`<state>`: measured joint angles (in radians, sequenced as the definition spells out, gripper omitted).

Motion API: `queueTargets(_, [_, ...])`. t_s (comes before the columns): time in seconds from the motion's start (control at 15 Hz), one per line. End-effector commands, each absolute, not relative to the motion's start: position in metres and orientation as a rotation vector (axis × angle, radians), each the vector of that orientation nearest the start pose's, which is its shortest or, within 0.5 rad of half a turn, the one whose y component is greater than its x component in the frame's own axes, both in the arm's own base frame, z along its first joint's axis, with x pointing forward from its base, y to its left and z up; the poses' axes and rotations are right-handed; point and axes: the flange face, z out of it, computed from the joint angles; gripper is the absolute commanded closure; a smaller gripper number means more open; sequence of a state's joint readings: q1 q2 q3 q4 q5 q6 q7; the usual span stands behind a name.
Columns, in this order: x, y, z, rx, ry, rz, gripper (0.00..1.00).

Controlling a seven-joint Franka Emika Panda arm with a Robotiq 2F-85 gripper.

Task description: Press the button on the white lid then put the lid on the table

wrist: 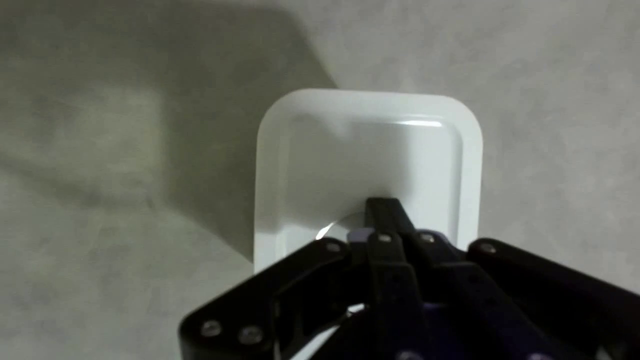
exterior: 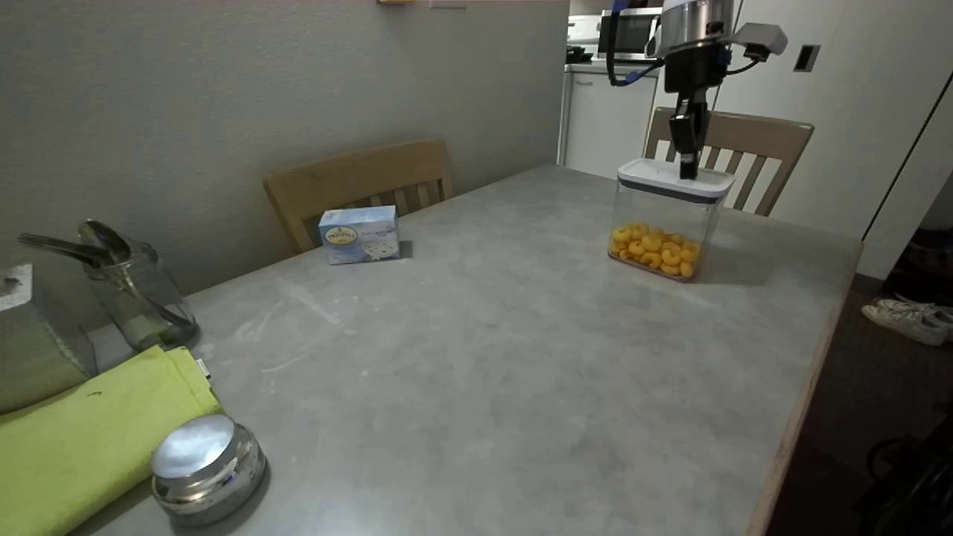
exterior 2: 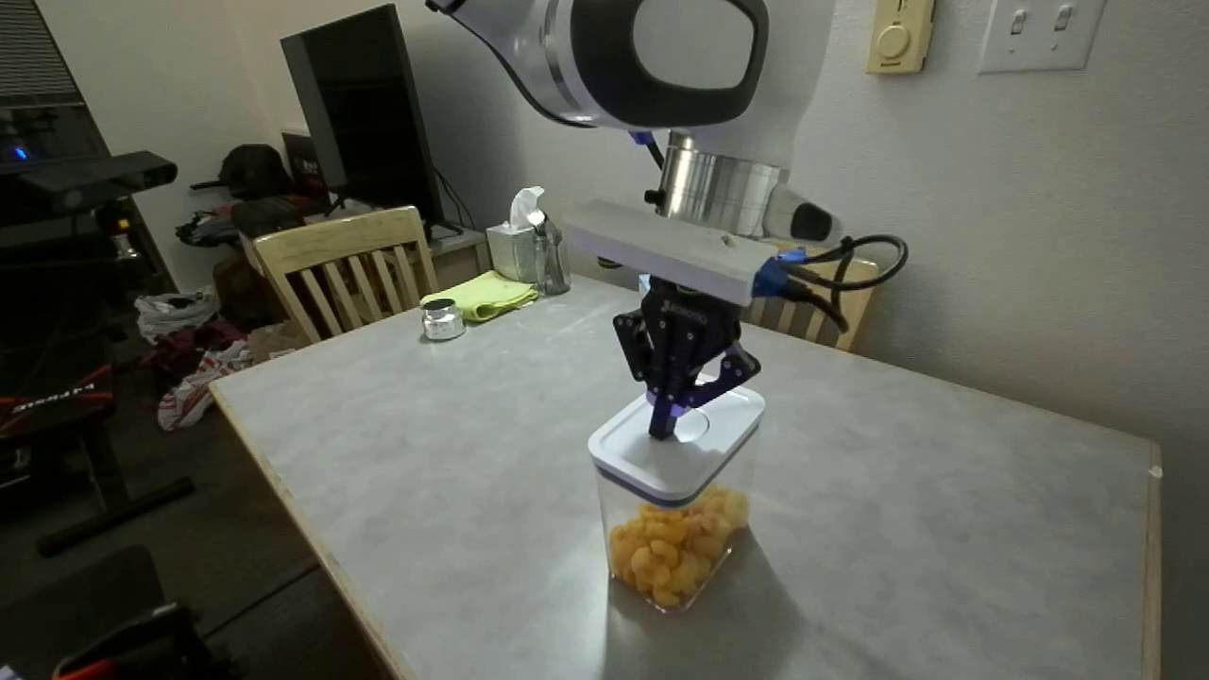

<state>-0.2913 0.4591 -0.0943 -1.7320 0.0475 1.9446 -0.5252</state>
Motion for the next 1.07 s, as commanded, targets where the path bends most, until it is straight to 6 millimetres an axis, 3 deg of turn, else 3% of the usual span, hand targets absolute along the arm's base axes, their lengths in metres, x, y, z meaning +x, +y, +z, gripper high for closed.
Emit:
queueTargets(0.0, [0.586, -0.231, 0.269, -2.940, -0.249, 0.456, 1.00])
queueTargets(0.47, [0.600, -0.234, 0.308, -2.994, -0.352, 0.213, 1.00])
queueTargets(1.0, [0.607, -0.241, 0.304, -3.024, -0.356, 0.081, 1.00])
